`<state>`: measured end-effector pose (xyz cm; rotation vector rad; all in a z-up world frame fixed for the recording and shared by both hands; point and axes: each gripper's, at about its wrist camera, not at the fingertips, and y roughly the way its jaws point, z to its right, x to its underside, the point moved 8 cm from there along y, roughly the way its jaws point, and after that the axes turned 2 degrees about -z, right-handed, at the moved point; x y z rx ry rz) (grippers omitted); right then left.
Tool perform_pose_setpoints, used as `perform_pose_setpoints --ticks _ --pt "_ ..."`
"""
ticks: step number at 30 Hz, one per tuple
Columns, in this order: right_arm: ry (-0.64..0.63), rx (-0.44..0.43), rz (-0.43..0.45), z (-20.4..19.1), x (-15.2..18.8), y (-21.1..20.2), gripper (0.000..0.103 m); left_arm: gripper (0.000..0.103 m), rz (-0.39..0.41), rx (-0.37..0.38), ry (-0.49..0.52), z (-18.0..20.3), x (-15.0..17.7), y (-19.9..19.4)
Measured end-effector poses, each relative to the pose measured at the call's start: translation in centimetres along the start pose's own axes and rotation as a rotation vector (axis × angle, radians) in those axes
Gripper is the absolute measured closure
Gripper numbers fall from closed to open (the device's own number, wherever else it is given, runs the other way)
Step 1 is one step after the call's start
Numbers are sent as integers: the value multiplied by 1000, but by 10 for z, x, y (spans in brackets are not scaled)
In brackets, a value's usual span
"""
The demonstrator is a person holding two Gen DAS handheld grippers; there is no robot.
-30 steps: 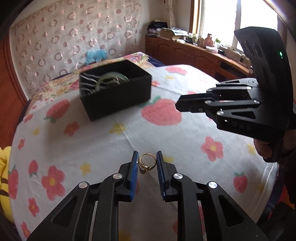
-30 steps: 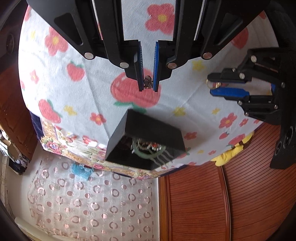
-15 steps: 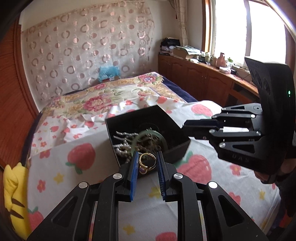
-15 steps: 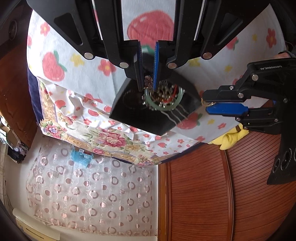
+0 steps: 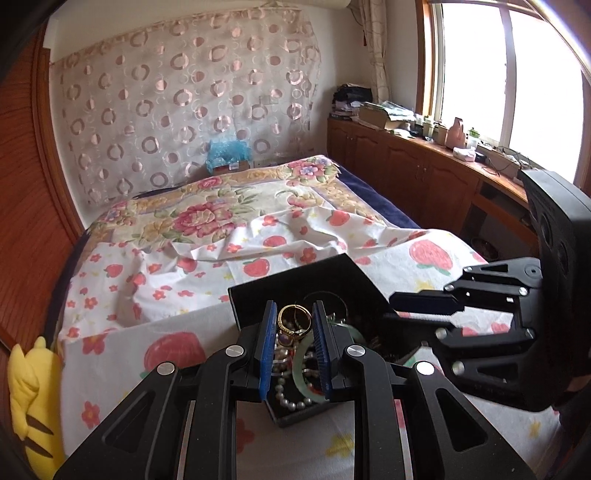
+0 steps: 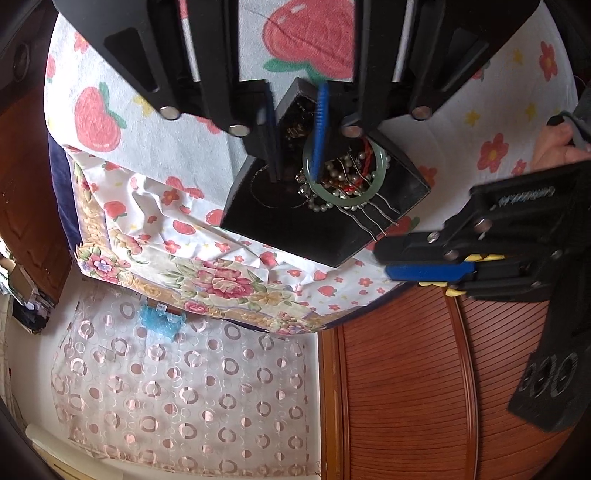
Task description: Organize jewelry
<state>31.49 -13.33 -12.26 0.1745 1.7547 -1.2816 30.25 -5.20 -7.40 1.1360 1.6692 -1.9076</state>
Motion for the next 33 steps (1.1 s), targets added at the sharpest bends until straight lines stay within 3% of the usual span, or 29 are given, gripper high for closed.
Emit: perform_pose_setpoints --ticks 8,15,22,26,33 --pt "33 8 7 3 14 -13 80 85 -22 -6 -13 -3 -13 26" --pt "58 26 7 5 25 -24 80 82 -25 -18 -23 -2 -8 23" --pt "82 45 43 -4 33 -46 79 57 -5 -48 -33 0 4 -7" --pt "110 58 72 -9 38 -61 63 40 14 -73 -51 0 17 -29" --pt "159 83 124 -19 45 -88 54 13 75 -125 -59 4 38 -76"
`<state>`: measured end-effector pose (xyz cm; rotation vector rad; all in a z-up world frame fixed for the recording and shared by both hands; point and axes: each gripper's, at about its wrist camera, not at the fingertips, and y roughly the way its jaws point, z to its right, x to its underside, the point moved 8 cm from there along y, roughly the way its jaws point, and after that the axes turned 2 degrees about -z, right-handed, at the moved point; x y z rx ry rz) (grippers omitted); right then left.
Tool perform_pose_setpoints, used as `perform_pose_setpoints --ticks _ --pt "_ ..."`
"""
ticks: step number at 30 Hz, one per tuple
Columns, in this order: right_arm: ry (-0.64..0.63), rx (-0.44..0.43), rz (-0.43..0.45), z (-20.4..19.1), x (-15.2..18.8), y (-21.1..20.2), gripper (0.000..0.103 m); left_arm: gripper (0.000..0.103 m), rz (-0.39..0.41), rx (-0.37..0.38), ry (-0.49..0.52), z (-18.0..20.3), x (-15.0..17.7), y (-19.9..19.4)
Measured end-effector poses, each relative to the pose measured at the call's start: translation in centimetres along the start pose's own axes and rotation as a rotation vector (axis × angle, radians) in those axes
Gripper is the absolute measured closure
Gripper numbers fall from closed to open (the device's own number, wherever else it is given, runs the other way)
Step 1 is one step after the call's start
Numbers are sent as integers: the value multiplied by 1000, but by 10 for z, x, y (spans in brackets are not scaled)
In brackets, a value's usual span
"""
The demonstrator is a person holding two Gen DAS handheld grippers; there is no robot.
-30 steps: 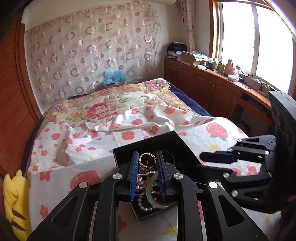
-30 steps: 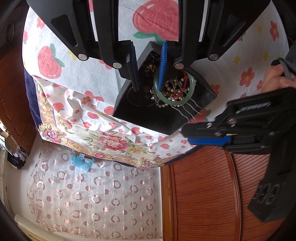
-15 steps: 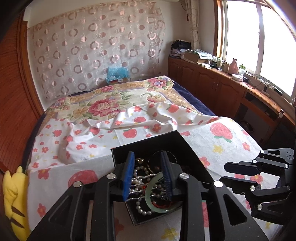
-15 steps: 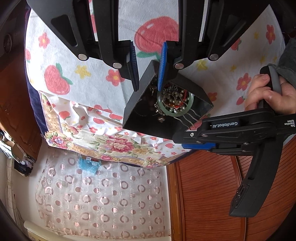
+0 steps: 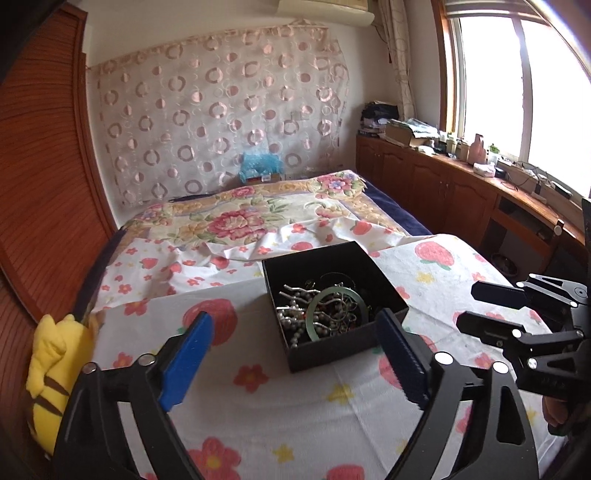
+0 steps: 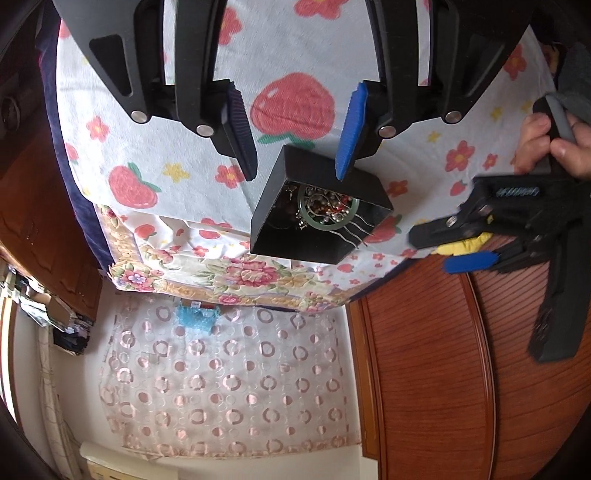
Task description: Organize jewelry
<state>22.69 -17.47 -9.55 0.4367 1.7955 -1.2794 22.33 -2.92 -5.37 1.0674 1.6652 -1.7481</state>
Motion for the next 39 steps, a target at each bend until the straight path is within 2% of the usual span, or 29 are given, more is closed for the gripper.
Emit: perform_pose_setpoints --ticks 3,7,11,15,24,39 --pt "16 19 29 -2 0 -13 45 9 23 -16 -10 -1 5 -20" --pt "31 48 64 -6 -1 -31 35 8 45 -41 -14 -1 9 -41" --pt "42 89 101 -11 1 -47 16 8 65 -62 -46 -4 16 -60" --pt "50 115 137 -15 3 -61 4 8 76 -82 -70 -7 28 -74" --pt "54 146 160 -21 10 -68 3 8 85 -115 -90 -12 37 -83" --pt "63 150 171 -25 11 -68 3 8 85 -107 -99 -11 40 -86"
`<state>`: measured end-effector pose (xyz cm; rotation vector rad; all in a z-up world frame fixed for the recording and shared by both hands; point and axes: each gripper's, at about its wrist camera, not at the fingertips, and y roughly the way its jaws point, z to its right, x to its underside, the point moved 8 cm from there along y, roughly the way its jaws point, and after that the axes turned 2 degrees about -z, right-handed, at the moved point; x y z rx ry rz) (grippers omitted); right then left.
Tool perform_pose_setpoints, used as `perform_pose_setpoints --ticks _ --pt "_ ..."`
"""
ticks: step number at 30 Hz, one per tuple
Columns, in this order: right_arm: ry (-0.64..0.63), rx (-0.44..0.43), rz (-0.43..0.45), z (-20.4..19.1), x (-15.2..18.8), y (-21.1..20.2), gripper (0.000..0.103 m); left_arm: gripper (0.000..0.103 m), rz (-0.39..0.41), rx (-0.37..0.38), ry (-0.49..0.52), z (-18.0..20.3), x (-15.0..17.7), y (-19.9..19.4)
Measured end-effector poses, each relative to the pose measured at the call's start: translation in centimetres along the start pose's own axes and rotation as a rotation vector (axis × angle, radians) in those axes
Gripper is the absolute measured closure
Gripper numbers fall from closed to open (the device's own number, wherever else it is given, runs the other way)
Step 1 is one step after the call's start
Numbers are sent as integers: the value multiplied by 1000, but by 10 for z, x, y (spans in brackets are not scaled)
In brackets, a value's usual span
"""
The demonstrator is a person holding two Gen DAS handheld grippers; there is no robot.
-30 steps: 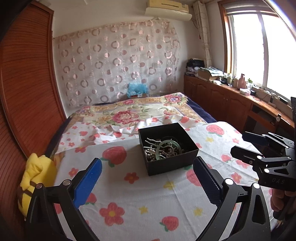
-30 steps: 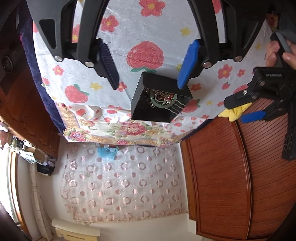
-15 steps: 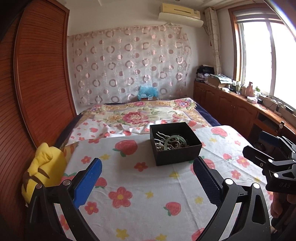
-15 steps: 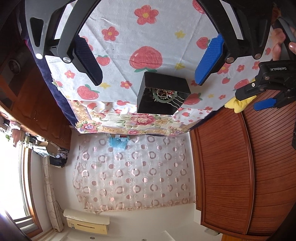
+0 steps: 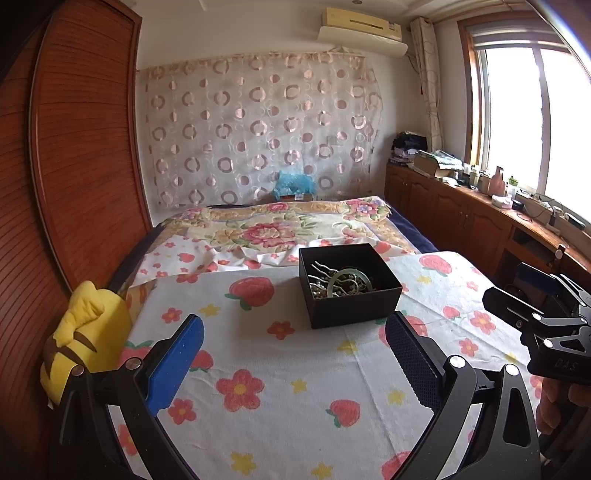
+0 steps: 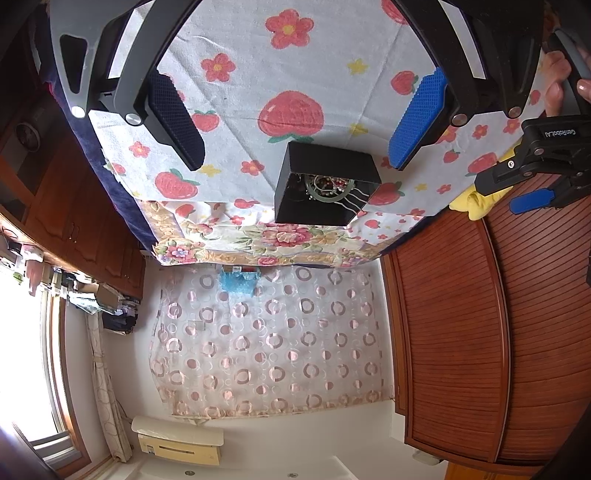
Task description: Organize jewelry
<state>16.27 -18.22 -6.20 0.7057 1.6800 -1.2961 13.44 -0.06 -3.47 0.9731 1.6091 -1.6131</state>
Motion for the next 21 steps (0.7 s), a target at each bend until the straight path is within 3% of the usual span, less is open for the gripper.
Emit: perform_pose_setpoints --ticks 21 --pt "1 -1 0 2 0 0 3 8 9 8 -1 4 -2 -3"
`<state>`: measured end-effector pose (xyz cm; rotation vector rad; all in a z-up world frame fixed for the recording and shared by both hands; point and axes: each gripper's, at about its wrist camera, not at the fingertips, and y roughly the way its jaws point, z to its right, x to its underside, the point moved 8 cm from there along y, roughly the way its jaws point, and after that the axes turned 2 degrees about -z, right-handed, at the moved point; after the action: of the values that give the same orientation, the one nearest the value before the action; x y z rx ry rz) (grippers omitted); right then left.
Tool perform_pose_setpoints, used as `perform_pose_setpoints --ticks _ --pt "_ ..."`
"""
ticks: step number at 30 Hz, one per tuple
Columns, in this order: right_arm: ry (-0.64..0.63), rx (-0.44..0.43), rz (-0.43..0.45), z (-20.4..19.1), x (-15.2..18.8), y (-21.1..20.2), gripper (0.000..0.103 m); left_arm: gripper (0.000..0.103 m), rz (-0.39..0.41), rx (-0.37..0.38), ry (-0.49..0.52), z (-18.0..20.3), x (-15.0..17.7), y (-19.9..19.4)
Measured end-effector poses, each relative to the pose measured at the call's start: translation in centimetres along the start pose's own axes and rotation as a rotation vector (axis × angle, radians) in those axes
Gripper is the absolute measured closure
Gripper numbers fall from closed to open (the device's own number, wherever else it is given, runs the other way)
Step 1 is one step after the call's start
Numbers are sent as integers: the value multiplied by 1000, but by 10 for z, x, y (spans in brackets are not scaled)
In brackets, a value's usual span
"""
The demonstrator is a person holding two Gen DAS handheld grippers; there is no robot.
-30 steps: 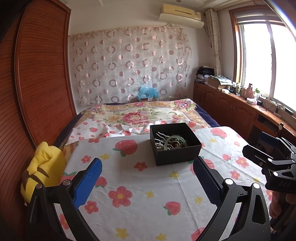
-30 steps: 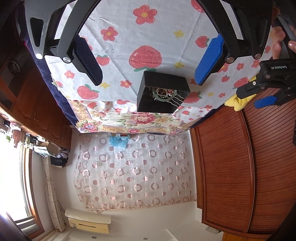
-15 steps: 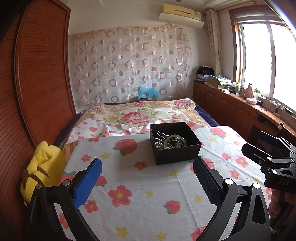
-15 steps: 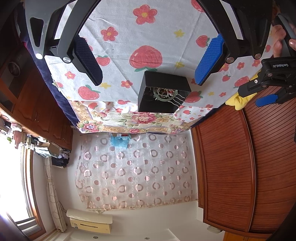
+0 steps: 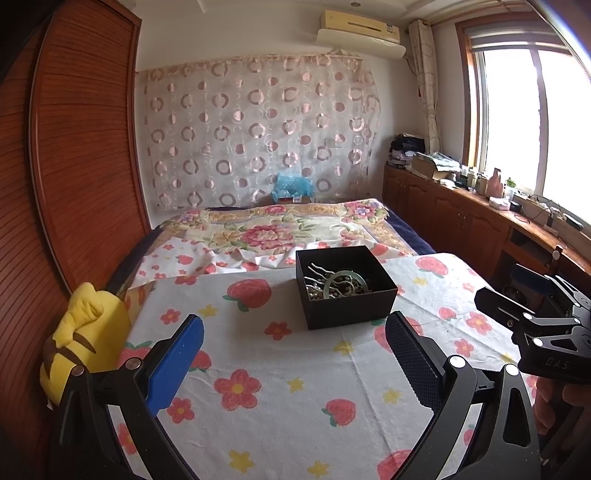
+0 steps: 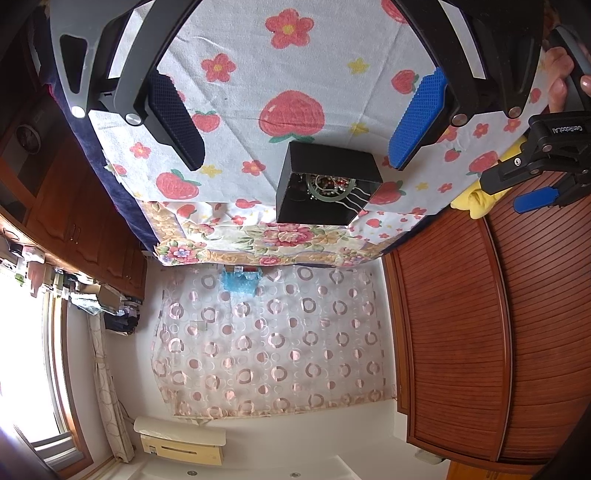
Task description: Organize jewelry
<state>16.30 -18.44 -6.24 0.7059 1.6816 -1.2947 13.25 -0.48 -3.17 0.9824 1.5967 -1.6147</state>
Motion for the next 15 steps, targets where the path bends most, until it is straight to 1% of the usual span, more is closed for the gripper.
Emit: perform_pose_setpoints --ticks 15 --pt "6 5 1 3 2 1 3 8 8 -2 0 3 -2 -3"
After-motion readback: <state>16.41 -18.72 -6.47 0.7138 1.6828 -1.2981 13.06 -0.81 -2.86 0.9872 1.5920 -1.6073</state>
